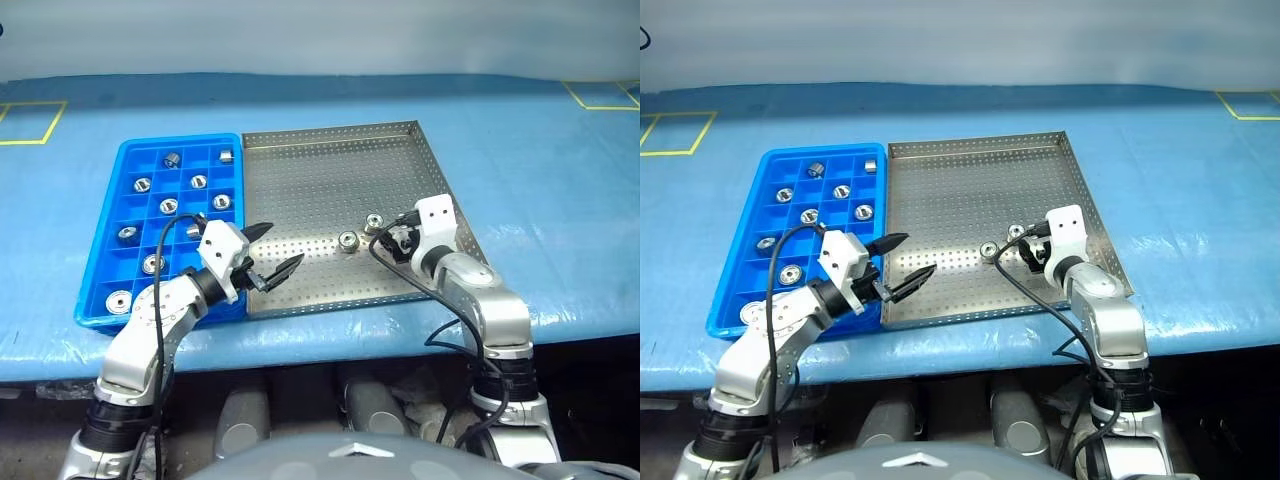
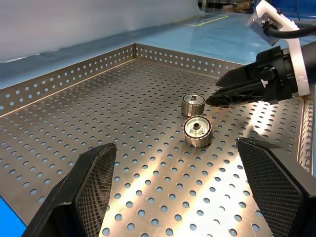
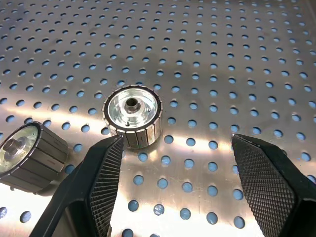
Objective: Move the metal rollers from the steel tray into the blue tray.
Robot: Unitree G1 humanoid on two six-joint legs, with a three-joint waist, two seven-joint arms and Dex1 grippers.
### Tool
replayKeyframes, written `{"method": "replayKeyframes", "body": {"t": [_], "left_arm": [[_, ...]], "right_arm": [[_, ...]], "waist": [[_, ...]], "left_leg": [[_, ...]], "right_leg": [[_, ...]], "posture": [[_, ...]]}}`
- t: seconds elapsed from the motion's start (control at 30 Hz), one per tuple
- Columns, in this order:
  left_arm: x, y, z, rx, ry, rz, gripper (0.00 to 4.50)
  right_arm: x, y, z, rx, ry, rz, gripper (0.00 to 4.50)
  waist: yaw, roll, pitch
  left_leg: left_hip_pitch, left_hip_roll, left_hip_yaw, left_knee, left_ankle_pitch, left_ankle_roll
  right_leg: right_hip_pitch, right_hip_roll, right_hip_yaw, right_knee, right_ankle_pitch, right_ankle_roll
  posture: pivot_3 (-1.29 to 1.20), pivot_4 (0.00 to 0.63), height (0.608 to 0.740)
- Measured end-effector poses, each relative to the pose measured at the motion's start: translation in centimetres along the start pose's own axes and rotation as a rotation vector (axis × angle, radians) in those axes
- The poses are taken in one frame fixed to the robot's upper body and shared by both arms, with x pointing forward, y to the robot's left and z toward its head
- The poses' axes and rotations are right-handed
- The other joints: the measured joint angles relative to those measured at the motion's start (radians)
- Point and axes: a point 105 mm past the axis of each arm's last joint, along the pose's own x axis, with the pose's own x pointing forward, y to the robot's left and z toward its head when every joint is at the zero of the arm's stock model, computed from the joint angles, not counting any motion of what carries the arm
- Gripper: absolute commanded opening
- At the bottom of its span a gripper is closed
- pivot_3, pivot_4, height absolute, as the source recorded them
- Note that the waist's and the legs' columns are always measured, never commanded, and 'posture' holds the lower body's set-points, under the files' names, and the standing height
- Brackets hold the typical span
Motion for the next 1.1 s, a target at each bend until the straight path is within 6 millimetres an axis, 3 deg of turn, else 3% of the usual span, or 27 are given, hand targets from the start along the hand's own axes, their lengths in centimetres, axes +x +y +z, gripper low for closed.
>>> {"method": "replayKeyframes", "body": {"t": [0.33, 0.53, 0.63, 0.77, 0.97, 1.1], "left_arm": [[0.0, -0.2, -0.5, -0.009, 0.0, 0.02, 4.29], [0.0, -0.2, -0.4, -0.012, -0.006, 0.026, 4.29], [0.1, -0.1, -0.3, -0.01, -0.009, 0.028, 4.29], [0.0, 0.0, -0.3, -0.007, -0.011, 0.038, 4.29], [-0.3, 0.5, -0.1, -0.003, -0.026, 0.068, 4.29], [-1.2, 1.1, -0.5, -0.01, -0.028, 0.123, 4.29]], "right_arm": [[1.1, 1.0, 1.0, -0.015, -0.022, 0.05, 3.67], [2.6, 1.0, 0.4, 0.011, -0.002, 0.061, 3.67], [3.3, 0.7, 0.0, 0.029, 0.009, 0.048, 3.1], [3.6, 0.0, 0.0, 0.054, -0.006, 0.019, 1.84], [3.6, 0.0, 0.3, 0.034, -0.014, 0.023, 1.74], [3.4, 1.8, 3.1, -0.046, -0.092, 0.077, 1.74]], "waist": [[0.01, 0.0, 0.0], [0.011, 0.0, 0.0], [0.011, 0.0, 0.0], [0.014, 0.0, 0.0], [0.015, 0.0, 0.0], [0.011, 0.001, 0.0]], "left_leg": [[0.0, 0.0, 0.0, 0.0, 0.0, 0.0], [0.0, 0.0, 0.0, 0.0, 0.0, 0.0], [0.0, 0.0, 0.0, 0.0, 0.0, 0.0], [0.0, 0.0, 0.0, 0.0, 0.0, 0.0], [0.0, 0.0, 0.0, 0.0, 0.0, 0.0], [0.0, 0.0, 0.001, 0.0, 0.0, 0.0]], "right_leg": [[0.0, 0.0, 0.0, 0.0, 0.0, 0.001], [0.0, 0.0, 0.0, 0.0, 0.001, 0.001], [0.0, 0.0, 0.0, 0.0, 0.001, 0.001], [0.0, 0.0, 0.0, 0.0, 0.001, 0.001], [0.0, 0.0, 0.001, 0.0, 0.001, 0.001], [-0.001, 0.0, 0.001, 0.001, 0.001, 0.001]], "posture": [[0.02, 0.15, 0.74], [0.03, 0.15, 0.74], [0.04, 0.15, 0.74], [0.04, 0.15, 0.74], [0.07, 0.15, 0.74], [0.11, 0.15, 0.74]]}}
